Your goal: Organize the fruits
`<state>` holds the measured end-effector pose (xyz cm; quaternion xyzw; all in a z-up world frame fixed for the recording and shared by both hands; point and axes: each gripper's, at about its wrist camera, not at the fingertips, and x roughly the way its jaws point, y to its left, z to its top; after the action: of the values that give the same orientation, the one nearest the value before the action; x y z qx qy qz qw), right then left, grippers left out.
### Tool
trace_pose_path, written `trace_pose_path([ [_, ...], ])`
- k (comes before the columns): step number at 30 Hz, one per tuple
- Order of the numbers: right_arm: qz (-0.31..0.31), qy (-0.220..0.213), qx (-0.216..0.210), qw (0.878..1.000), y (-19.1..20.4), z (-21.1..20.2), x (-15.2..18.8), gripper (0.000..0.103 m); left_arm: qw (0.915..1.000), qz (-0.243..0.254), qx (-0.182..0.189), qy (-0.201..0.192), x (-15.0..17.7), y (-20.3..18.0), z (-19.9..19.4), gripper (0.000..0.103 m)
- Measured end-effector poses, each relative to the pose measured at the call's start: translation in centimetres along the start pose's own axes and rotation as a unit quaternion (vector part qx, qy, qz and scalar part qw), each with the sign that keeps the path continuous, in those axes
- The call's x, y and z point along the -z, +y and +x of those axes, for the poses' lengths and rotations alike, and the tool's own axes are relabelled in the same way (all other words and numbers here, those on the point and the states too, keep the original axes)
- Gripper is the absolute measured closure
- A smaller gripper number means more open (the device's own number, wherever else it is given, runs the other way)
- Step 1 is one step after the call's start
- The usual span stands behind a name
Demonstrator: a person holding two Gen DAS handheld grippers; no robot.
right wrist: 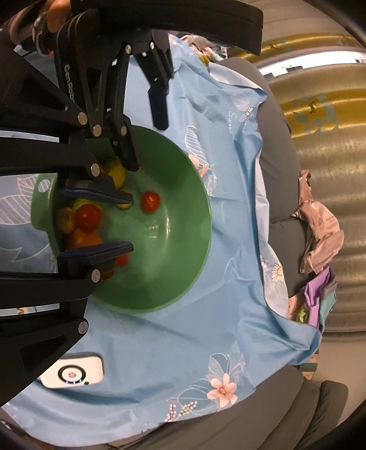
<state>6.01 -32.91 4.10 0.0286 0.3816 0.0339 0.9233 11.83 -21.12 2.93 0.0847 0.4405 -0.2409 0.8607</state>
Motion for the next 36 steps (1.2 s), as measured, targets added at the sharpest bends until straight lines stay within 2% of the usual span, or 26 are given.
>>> trace_pose_path([
  [4, 0.011, 0.011, 0.003, 1.0, -0.5, -1.4, -0.8, 0.068, 0.9999, -0.008, -0.013, 0.002, -0.8, 0.0, -2.2, 0.014],
  [5, 0.012, 0.014, 0.006, 1.0, -0.6, -1.7, -1.1, 0.064, 0.9997, -0.009, -0.022, 0.0, -1.1, 0.0, -2.9, 0.012],
  [8, 0.012, 0.031, 0.026, 0.999, -0.8, -2.6, -2.1, 0.058, 0.9994, -0.012, -0.033, -0.003, -1.6, -0.1, -4.3, 0.0],
  [14, 0.019, 0.076, 0.036, 0.996, -1.2, -3.0, -3.5, 0.057, 0.999, -0.026, -0.028, 0.023, -2.7, -0.5, -5.1, 0.001],
  [16, 0.013, 0.076, 0.038, 0.996, -1.2, -3.5, -3.8, 0.057, 0.9981, -0.034, -0.034, 0.038, -3.2, -0.4, -5.1, 0.001],
  [17, 0.009, 0.077, 0.035, 0.996, -1.3, -3.7, -4.0, 0.057, 0.9973, -0.034, -0.048, 0.044, -3.4, -0.5, -5.2, 0.001],
  [19, 0.007, 0.085, 0.031, 0.996, -1.3, -4.0, -4.3, 0.057, 0.9966, -0.033, -0.061, 0.044, -3.8, -0.5, -5.5, 0.001],
  [23, -0.006, 0.09, 0.033, 0.995, -1.4, -4.5, -5.1, 0.057, 0.9966, -0.04, -0.056, 0.047, -4.4, -0.2, -6.2, 0.001],
  [28, 0.0, 0.093, 0.024, 0.995, -2.0, -4.8, -5.8, 0.057, 0.9958, -0.025, -0.072, 0.051, -4.9, -0.8, -6.4, 0.001],
  [36, 0.004, 0.094, 0.026, 0.995, -2.5, -4.7, -5.9, 0.057, 0.9954, -0.011, -0.077, 0.056, -5.1, -1.7, -6.2, 0.001],
])
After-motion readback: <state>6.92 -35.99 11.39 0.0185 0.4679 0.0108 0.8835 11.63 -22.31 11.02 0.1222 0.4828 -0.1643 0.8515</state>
